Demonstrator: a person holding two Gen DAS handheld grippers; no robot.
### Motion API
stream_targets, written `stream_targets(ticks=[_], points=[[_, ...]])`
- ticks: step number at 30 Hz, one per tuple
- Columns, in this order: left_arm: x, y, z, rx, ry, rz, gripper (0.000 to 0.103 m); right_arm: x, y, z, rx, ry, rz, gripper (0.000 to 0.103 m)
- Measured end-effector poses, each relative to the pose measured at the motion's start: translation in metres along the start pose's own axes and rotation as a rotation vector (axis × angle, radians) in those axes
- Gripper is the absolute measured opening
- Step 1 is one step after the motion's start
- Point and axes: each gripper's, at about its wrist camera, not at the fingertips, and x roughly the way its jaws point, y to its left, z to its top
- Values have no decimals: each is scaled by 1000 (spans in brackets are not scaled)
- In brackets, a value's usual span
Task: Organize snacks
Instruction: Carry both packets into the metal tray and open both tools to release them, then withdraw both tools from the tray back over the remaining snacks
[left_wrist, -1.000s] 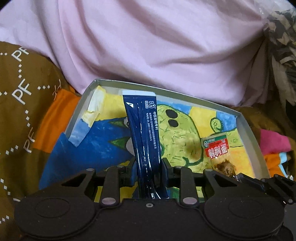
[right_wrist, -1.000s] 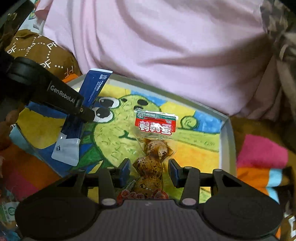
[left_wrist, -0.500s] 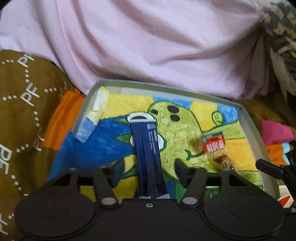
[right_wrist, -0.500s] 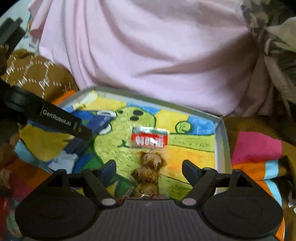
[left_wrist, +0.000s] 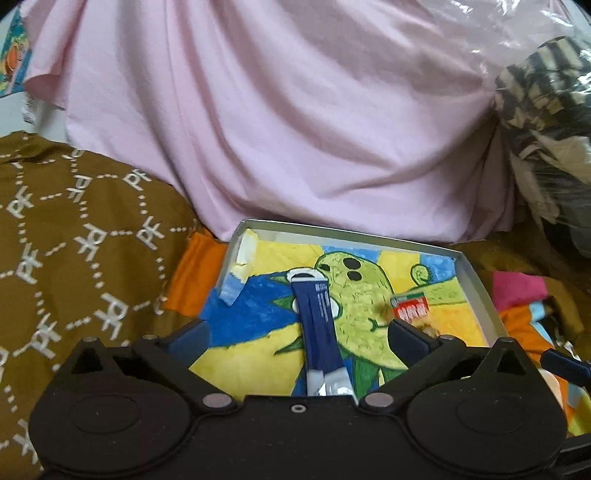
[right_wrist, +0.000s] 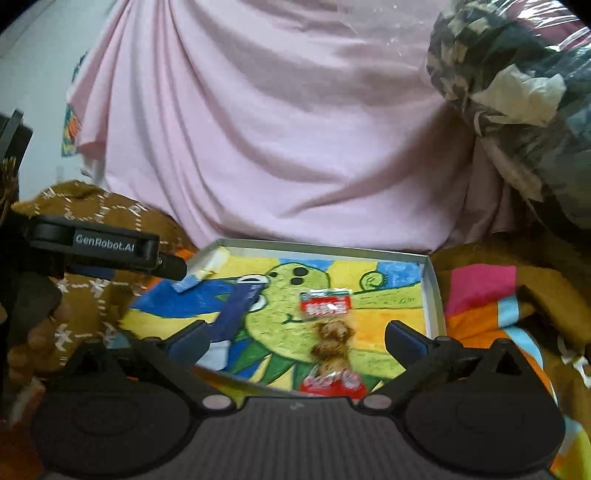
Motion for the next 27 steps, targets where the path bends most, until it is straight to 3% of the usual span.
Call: stream_targets(ticks=[6, 11, 19, 27], points=[[-51, 11, -22, 6, -20, -1, 102, -51, 12, -4, 23, -25, 21, 103], [-87, 14, -48, 74, -37, -1, 102, -88, 19, -17, 29, -30, 16, 103], [-123, 20, -89, 130, -13, -18, 102, -124, 39, -51, 2, 38, 6, 103], [-139, 36, -124, 143, 68, -34, 102, -137, 56, -91, -12, 153, 27, 103]])
